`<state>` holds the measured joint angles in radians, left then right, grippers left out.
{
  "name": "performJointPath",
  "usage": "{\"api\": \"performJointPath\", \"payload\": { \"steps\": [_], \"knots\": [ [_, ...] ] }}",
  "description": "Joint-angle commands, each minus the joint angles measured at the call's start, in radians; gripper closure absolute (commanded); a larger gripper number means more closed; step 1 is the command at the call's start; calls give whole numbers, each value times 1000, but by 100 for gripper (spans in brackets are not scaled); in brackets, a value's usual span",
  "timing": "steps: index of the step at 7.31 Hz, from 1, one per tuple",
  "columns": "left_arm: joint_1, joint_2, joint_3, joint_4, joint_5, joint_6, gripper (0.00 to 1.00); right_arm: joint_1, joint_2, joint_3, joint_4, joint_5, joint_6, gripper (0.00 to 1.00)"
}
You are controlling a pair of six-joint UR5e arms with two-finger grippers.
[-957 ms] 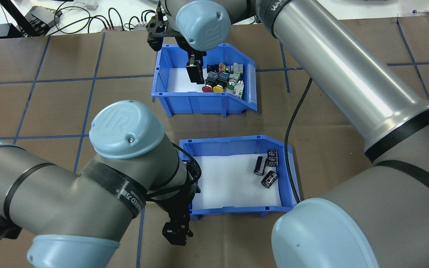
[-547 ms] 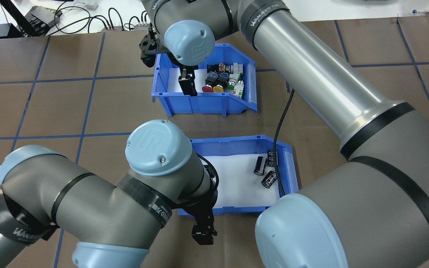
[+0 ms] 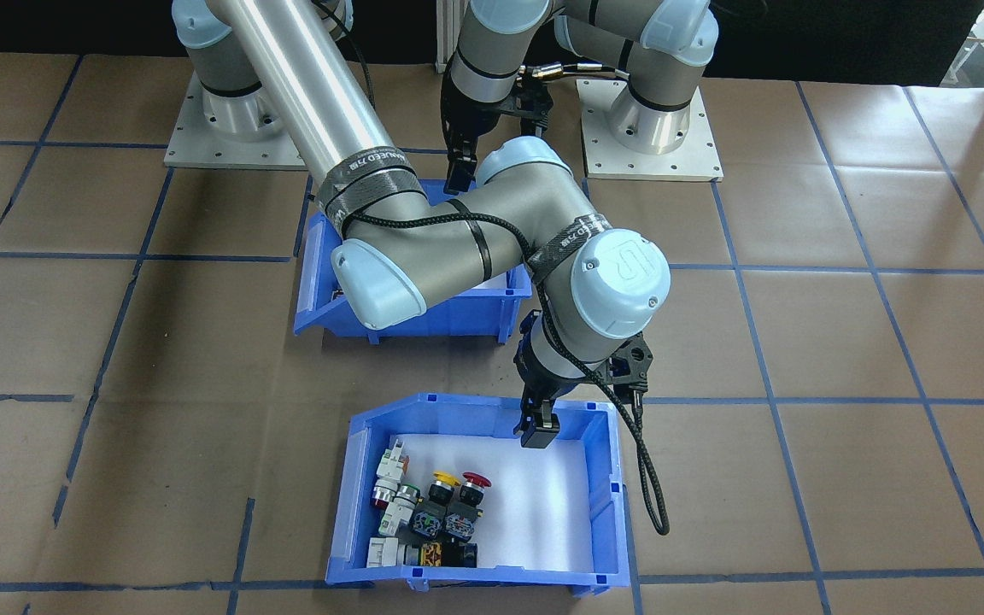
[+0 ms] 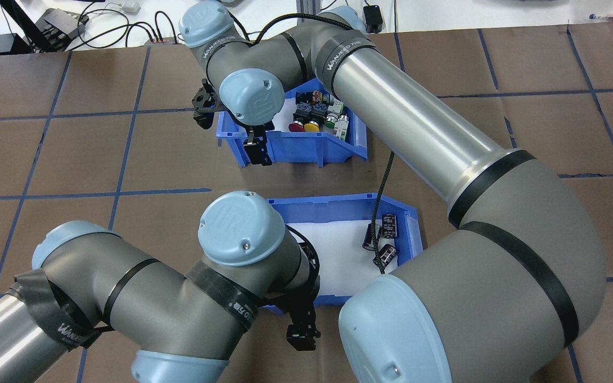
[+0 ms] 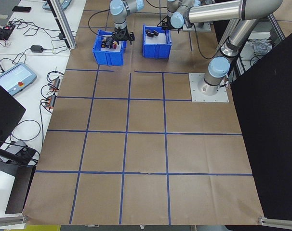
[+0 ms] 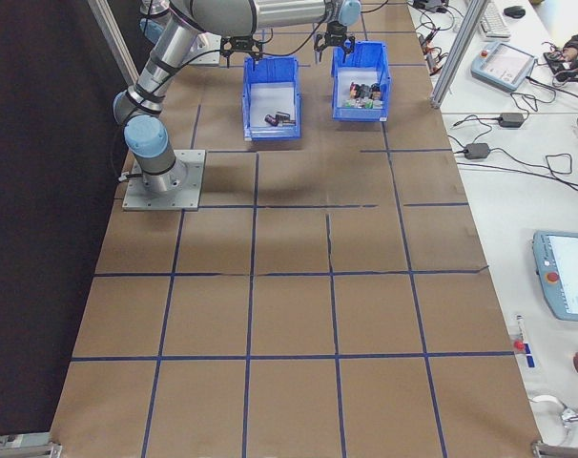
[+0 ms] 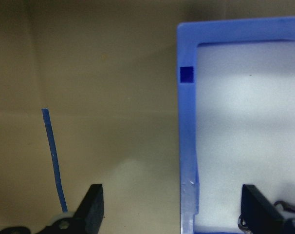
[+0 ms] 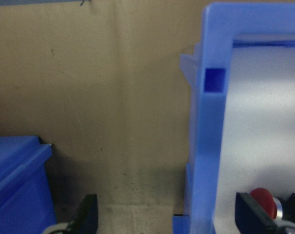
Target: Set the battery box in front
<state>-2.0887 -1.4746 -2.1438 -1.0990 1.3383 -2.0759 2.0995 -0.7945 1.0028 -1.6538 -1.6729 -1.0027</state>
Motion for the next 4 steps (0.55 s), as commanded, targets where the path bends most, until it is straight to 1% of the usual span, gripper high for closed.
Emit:
{"api": "performJointPath", "payload": {
  "steps": [1,2,3,4],
  "knots": [
    [-4,-25,-7,27,-8,-6,1,-1,-2,25,-73,-4,0,5],
    [-5,-36,-7,27,-36,-7,1,-1,1,23,-78,-13,3,30],
    [-4,-38,-7,34,-36,-9,1,-1,-3,25,-75,-21,-7,57],
    [-5,-42,-8,37,-36,-7,1,0,-3,25,-73,-27,-8,75]
  ]
}}
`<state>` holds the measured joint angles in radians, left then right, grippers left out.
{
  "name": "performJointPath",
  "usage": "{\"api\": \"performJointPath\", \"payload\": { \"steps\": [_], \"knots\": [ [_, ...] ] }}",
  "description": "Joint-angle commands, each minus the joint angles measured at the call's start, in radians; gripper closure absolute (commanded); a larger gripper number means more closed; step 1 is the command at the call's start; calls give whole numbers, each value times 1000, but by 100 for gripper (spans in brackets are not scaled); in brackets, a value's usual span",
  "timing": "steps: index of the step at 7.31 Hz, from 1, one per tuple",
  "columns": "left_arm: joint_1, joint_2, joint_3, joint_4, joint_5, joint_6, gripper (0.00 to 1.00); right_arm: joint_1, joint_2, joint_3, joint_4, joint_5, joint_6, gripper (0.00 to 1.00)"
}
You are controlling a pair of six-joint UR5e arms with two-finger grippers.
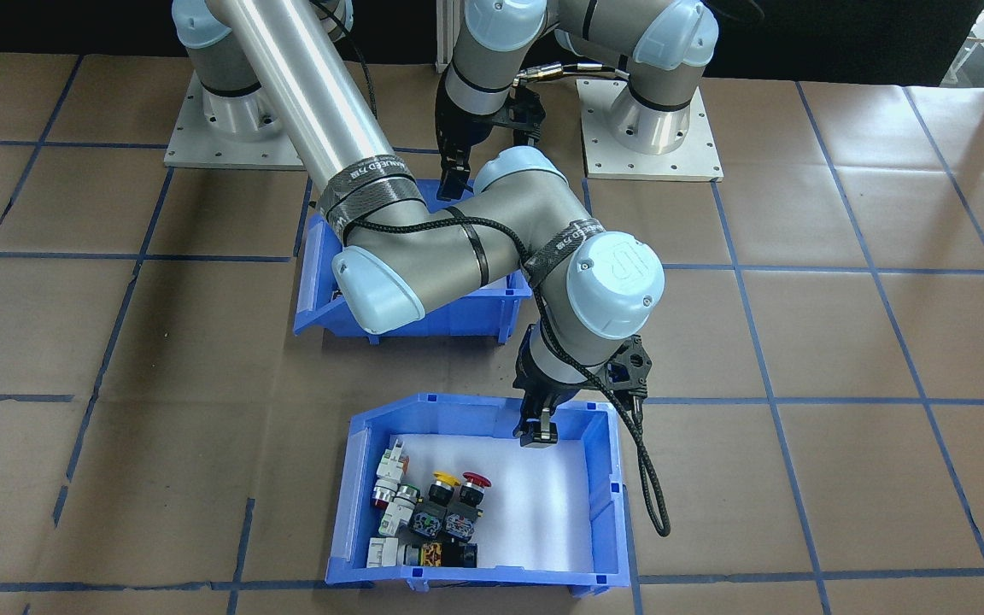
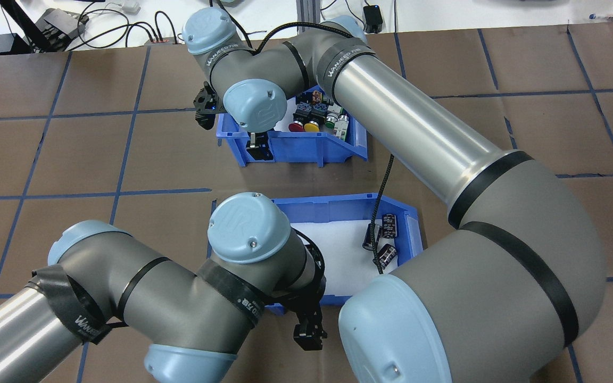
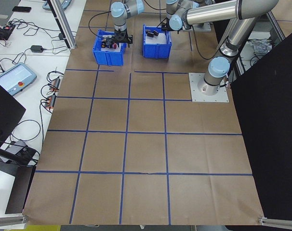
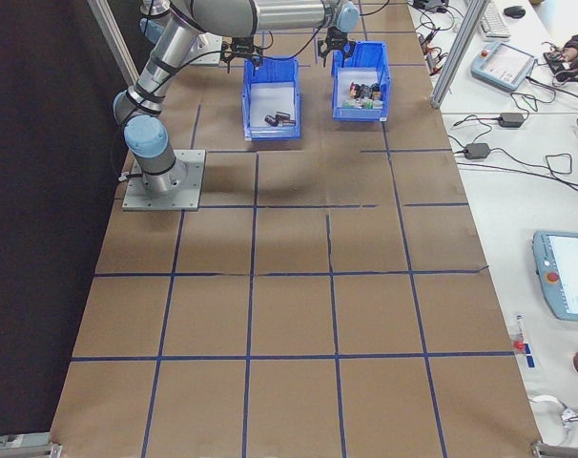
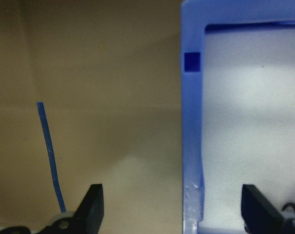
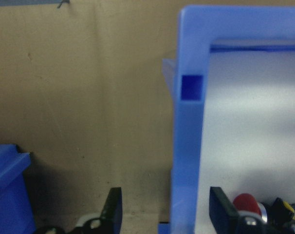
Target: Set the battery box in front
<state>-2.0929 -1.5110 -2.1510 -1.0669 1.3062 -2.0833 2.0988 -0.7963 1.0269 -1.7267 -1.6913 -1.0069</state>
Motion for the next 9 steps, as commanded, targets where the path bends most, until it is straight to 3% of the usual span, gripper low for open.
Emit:
{"api": "performJointPath", "payload": {
  "steps": [1,2,4,5,6,7,8,9],
  "knots": [
    [-2,-30,-1,5,-4,5,1,0,-3,-1,-4,-43,-12,92],
    [-4,-40,-3,10,-4,3,1,-5,-11,-4,-4,-47,-31,99],
    [-4,-47,-18,25,-2,6,3,-44,-84,7,24,-63,-103,100],
    [-4,-66,-36,66,-2,8,5,-80,-121,8,95,-65,-160,100],
    [-4,-83,-44,117,-2,2,14,-115,-157,10,143,-68,-183,100],
    [-4,-81,-47,132,-2,6,52,-150,-191,10,166,-70,-202,100],
    [-4,-81,-49,171,-2,11,83,-211,-223,12,183,-68,-258,100],
    [7,-80,-53,265,1,43,100,-271,-259,28,203,-68,-309,100]
  ]
}}
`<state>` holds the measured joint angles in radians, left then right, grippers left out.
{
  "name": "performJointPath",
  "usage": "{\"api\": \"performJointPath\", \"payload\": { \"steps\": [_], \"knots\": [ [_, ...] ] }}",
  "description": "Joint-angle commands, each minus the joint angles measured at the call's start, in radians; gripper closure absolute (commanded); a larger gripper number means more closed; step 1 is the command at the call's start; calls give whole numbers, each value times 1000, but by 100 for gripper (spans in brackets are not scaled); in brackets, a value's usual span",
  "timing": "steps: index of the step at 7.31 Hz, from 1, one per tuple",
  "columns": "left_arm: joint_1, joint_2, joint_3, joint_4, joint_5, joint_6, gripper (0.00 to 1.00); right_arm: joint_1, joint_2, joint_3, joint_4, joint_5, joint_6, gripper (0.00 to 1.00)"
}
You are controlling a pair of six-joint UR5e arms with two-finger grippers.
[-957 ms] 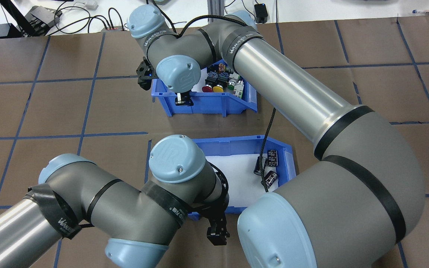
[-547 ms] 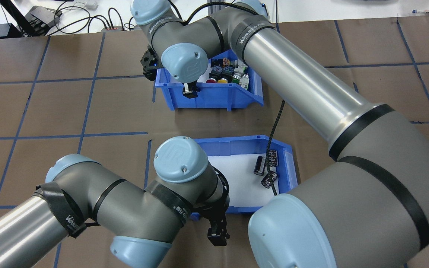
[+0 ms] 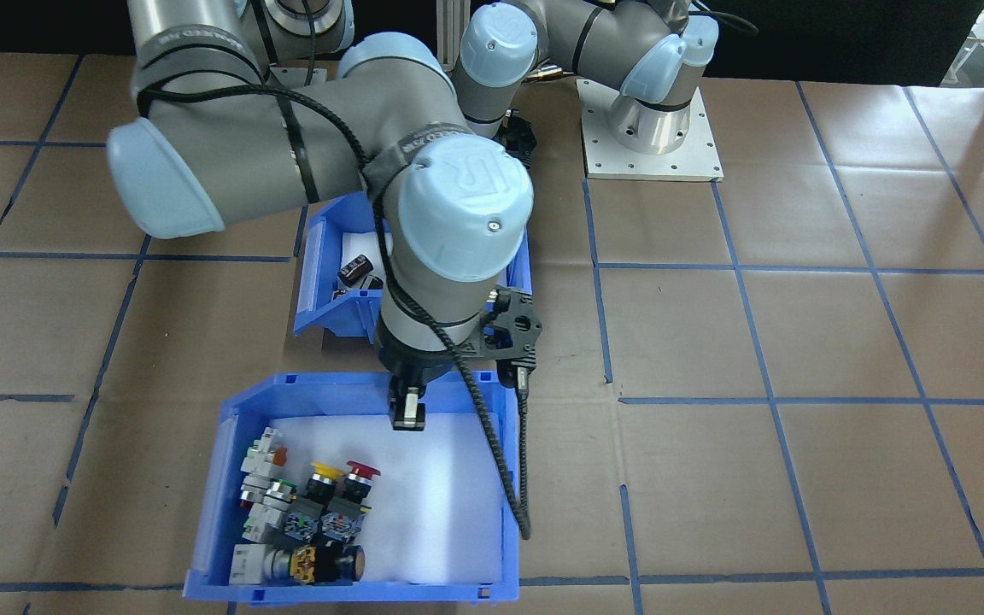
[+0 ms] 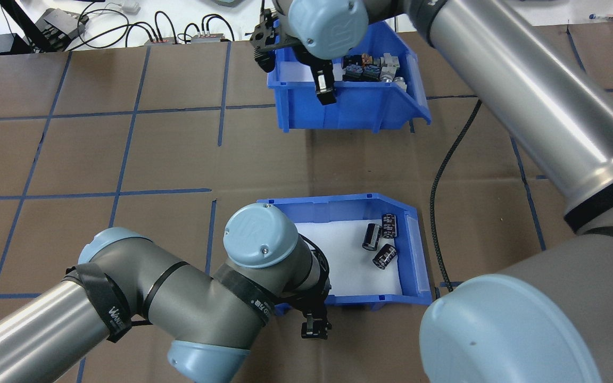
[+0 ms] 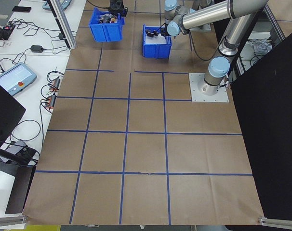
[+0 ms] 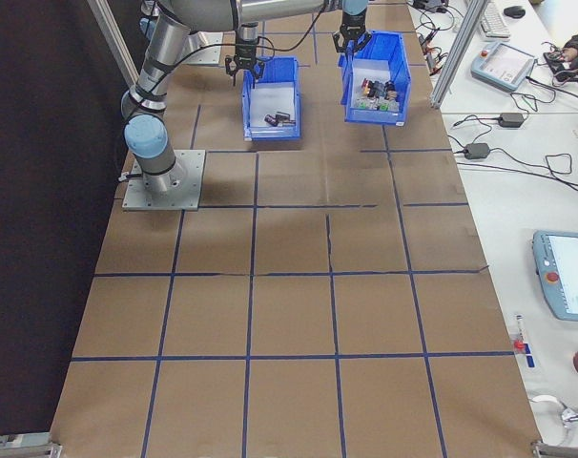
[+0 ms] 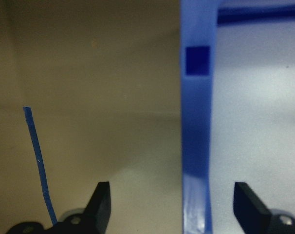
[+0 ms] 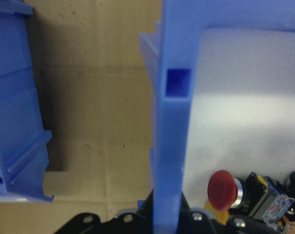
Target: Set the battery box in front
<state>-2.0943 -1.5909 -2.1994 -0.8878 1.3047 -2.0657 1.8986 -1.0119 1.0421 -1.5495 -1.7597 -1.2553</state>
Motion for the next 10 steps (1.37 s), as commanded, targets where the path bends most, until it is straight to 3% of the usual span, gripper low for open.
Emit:
{"api": "performJointPath", "payload": {
  "steps": [1,2,5,6,7,9,10],
  "knots": [
    [22,31,-2,95,19,158,100,-120,-94,74,26,0,-97,100],
    [52,34,0,93,113,309,100,-177,-161,161,5,0,-145,100],
    [285,64,20,18,130,618,100,-344,-313,388,-104,-21,-283,100],
    [368,54,39,14,122,704,100,-369,-339,457,-156,-65,-315,100],
    [431,10,100,-5,101,743,100,-395,-365,514,-197,-70,-347,100],
    [436,-125,341,-141,52,724,100,-421,-414,631,-297,-83,-410,100],
    [433,-205,427,-148,-23,672,100,-421,-444,715,-382,-122,-441,100]
  ]
}}
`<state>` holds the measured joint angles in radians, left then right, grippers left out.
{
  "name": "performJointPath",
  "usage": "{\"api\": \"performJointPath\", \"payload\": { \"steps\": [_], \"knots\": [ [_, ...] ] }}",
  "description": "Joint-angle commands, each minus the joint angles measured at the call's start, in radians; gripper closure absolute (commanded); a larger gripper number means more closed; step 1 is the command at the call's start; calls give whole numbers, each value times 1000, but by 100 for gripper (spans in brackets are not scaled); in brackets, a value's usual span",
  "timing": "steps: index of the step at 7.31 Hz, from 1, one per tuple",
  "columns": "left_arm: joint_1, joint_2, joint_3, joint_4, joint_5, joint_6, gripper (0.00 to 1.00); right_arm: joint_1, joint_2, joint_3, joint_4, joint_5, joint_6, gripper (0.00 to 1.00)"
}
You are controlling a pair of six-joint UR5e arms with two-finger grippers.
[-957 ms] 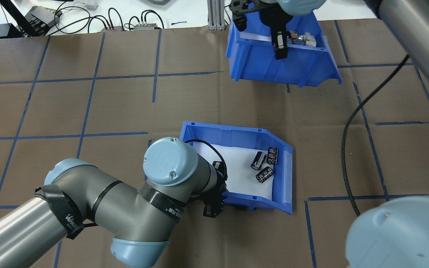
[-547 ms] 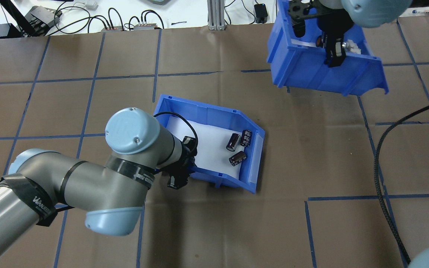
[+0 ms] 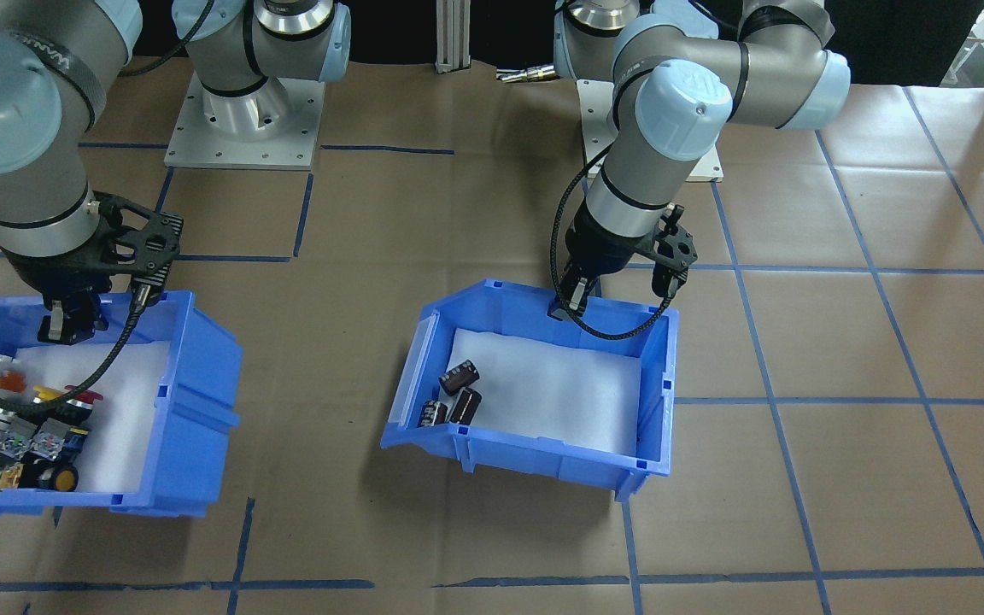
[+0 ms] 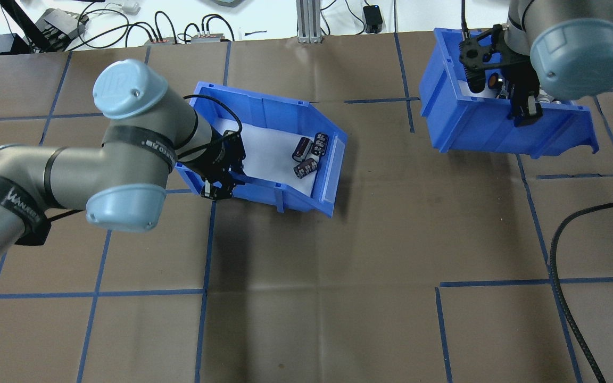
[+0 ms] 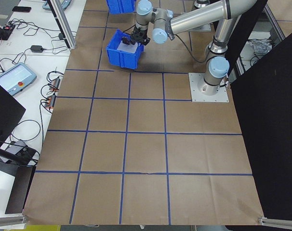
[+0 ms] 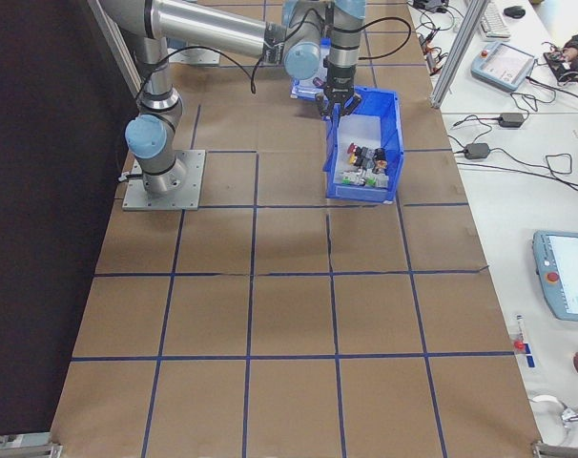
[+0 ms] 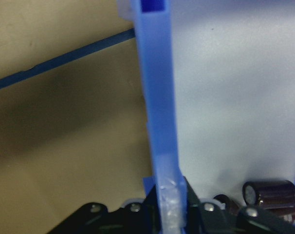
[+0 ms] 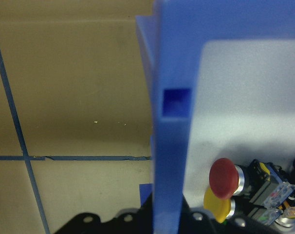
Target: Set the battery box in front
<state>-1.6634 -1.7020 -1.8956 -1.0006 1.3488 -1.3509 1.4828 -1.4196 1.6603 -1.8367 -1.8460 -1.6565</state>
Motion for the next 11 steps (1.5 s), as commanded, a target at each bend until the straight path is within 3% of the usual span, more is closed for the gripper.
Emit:
{"api": "performJointPath", "payload": {
  "steps": [1,4,6,7,8,9,11],
  "knots": [
    [-12,-175,195,-20,-73,-109,100,-7,-71,169,-166,-39,-63,100],
    [-148,-364,407,45,-60,-339,100,-9,-114,236,-200,-41,-74,100],
    [-157,-395,435,49,-59,-361,99,-9,-151,297,-207,-39,-71,100],
    [-157,-393,431,51,-54,-361,76,-9,-174,317,-207,-39,-71,100],
    [-157,-378,412,51,-7,-370,42,-9,-189,340,-208,-39,-71,100],
    [-162,-375,408,48,30,-405,38,-10,-211,360,-208,-39,-71,100],
    [-159,-346,423,36,32,-426,37,-10,-293,442,-205,-41,-62,100]
  ]
}}
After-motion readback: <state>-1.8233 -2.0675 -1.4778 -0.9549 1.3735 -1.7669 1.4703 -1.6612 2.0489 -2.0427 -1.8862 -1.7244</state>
